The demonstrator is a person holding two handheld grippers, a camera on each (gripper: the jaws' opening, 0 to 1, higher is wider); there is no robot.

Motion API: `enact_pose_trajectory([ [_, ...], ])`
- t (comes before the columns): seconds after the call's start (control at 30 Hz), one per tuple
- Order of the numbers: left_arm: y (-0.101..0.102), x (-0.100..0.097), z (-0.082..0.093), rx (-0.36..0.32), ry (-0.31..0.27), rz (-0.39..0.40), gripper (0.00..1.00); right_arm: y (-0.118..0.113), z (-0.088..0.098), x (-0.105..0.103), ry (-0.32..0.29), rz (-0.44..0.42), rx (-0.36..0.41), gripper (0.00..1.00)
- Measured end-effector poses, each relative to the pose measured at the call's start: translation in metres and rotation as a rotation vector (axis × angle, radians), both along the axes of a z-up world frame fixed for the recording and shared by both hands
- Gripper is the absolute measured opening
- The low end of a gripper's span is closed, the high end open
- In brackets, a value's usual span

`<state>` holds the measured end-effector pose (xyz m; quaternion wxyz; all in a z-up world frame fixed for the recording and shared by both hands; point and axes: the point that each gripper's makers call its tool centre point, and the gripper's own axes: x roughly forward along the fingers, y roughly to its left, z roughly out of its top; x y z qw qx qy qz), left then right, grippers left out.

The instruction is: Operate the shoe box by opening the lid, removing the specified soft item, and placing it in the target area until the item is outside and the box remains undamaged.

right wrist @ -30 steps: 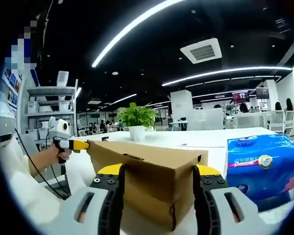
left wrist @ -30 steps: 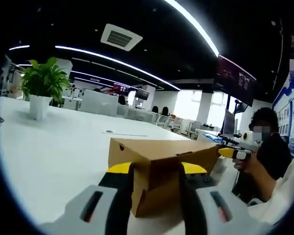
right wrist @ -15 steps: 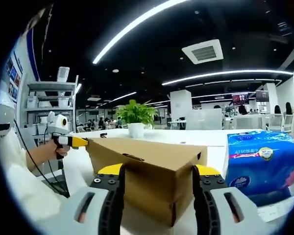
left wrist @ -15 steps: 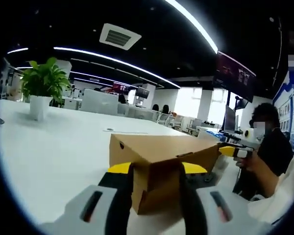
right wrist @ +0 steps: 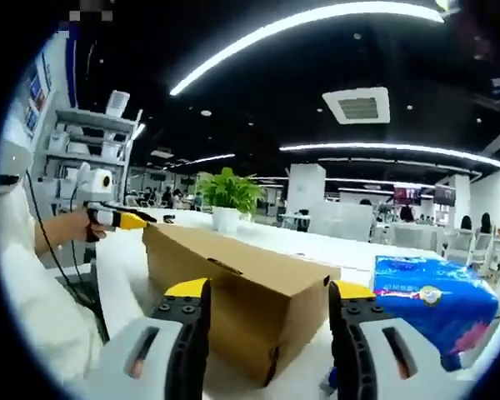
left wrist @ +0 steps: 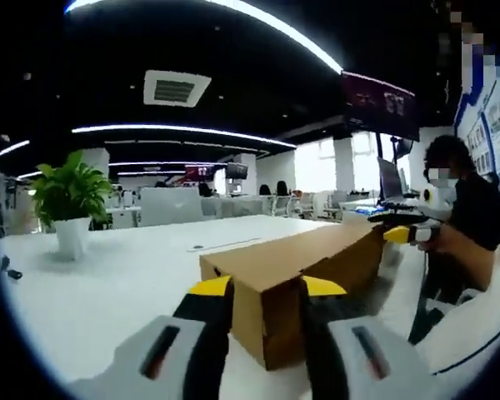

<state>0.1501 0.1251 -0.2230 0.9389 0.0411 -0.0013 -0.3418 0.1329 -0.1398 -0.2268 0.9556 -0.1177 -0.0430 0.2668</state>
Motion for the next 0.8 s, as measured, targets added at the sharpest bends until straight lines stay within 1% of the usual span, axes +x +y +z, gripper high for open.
enact_pose_trajectory([
  [0.03,0.000,0.000,0.003,0.030,-0.039,0.004,0.53,0.003,0.001,-0.002,-0.036,0.011,-0.063,0.71],
  [0.07,0.001,0.000,0.005,0.060,-0.079,0.007,0.53,0.006,0.003,-0.005,-0.072,0.022,-0.126,0.72],
  [0.1,0.002,-0.001,0.007,0.116,-0.140,0.018,0.51,0.007,0.004,-0.007,-0.108,0.024,-0.193,0.71],
  [0.13,0.004,-0.002,0.009,0.173,-0.202,0.028,0.51,0.009,0.005,-0.010,-0.145,0.026,-0.259,0.70],
  [0.17,0.006,-0.002,0.007,0.267,-0.247,0.049,0.54,0.012,0.006,-0.013,-0.185,0.039,-0.318,0.67],
  [0.23,0.008,-0.001,0.004,0.364,-0.285,0.073,0.66,0.016,0.004,-0.018,-0.216,0.054,-0.397,0.65],
  [0.27,0.006,-0.002,0.003,0.371,-0.284,0.066,0.71,0.016,0.005,-0.018,-0.230,0.048,-0.424,0.65],
  [0.3,0.005,-0.003,0.002,0.378,-0.284,0.059,0.73,0.016,0.006,-0.019,-0.243,0.042,-0.450,0.65],
  [0.33,0.004,-0.004,0.001,0.385,-0.283,0.052,0.72,0.016,0.007,-0.020,-0.257,0.036,-0.476,0.65],
  [0.37,0.002,-0.007,0.003,0.391,-0.296,0.038,0.72,0.020,0.006,-0.023,-0.282,0.045,-0.542,0.66],
  [0.4,0.000,-0.009,0.006,0.434,-0.341,0.028,0.71,0.022,0.006,-0.026,-0.311,0.047,-0.613,0.65],
  [0.43,0.003,-0.010,0.009,0.506,-0.387,0.057,0.71,0.024,0.007,-0.028,-0.343,0.044,-0.674,0.65],
  [0.47,0.002,-0.011,0.010,0.564,-0.422,0.061,0.71,0.028,0.005,-0.031,-0.369,0.054,-0.756,0.66],
  [0.5,0.000,-0.012,0.011,0.572,-0.429,0.058,0.68,0.028,0.005,-0.031,-0.384,0.048,-0.793,0.66],
  [0.57,-0.002,-0.016,0.012,0.534,-0.394,0.036,0.68,0.030,0.004,-0.031,-0.407,0.033,-0.869,0.66],
  [0.63,0.000,-0.017,0.012,0.623,-0.448,0.037,0.71,0.029,0.004,-0.031,-0.411,0.016,-0.879,0.65],
  [0.67,0.001,-0.017,0.010,0.680,-0.474,0.051,0.71,0.027,0.006,-0.030,-0.416,0.003,-0.886,0.64],
  [0.73,0.002,-0.018,0.007,0.773,-0.517,0.070,0.70,0.027,0.010,-0.031,-0.421,0.005,-0.882,0.65],
  [0.8,0.008,-0.014,0.003,0.870,-0.528,0.149,0.66,0.024,0.013,-0.029,-0.431,-0.017,-0.898,0.65],
])
